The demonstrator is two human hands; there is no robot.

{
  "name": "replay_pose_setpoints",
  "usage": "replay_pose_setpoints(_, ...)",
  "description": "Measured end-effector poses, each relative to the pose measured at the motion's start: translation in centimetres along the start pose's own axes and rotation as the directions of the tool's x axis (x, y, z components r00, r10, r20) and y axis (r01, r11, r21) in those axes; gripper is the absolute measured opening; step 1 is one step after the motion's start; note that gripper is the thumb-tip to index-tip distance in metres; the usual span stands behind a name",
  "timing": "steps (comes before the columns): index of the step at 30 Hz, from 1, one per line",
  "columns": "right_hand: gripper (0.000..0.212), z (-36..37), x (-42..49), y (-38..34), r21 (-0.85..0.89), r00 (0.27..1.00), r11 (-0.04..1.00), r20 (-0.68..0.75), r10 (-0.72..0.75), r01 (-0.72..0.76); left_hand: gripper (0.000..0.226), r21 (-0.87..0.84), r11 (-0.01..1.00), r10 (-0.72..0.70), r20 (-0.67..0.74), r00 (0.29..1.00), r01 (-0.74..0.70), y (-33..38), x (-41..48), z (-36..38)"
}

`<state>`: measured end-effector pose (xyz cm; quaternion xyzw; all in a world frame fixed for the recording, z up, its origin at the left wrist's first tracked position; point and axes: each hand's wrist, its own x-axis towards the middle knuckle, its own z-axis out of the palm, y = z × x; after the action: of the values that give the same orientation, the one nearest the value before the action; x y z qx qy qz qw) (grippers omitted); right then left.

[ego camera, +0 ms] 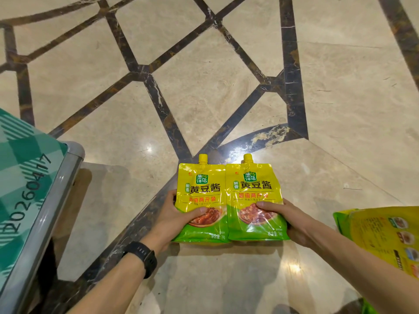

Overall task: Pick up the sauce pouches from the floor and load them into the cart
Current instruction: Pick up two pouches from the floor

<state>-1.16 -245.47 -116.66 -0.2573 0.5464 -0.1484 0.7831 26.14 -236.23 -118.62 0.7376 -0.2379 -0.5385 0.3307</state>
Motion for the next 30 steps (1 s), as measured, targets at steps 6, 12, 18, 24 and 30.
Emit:
replay_pose_setpoints(6, 0.044, -0.1, -0.1, 0.0, 0.002, 0.999, 0.999, 0.003, 0.043, -0.043, 0.084, -0.046, 0.999, -0.027, 0.035, 0.999, 0.029, -0.2, 0.2, -0.4)
replay_pose_setpoints(12, 0.053, 0.2, -0.4, 0.7, -0.028, 1.0, 0.999, -0.023, 0.018, -0.019, 0.089, -0.155, 0.98, -0.108, 0.102, 0.989, 0.123, 0.5, -0.3, -0.7)
replay_pose_setpoints(18, 0.049, 0.2, -2.1, 0.0, -0.041, 0.999, 0.999, -0.04, -0.01, 0.009, 0.091, -0.254, 0.953, -0.124, 0.165, 0.979, 0.163, 1.5, -1.3, -0.6)
replay_pose_setpoints(24, 0.045, 1.5, -6.5, -4.3, -0.021, 0.988, 0.99, -0.061, -0.142, 0.141, 0.086, -0.273, 0.961, 0.001, 0.137, 0.991, 0.037, 6.4, -4.4, -1.3)
replay_pose_setpoints(30, 0.04, 4.6, -17.7, -10.1, 0.005, 0.975, 0.978, -0.075, -0.209, 0.21, 0.067, -0.214, 0.976, 0.056, 0.099, 0.994, -0.033, 16.5, -14.2, -3.6)
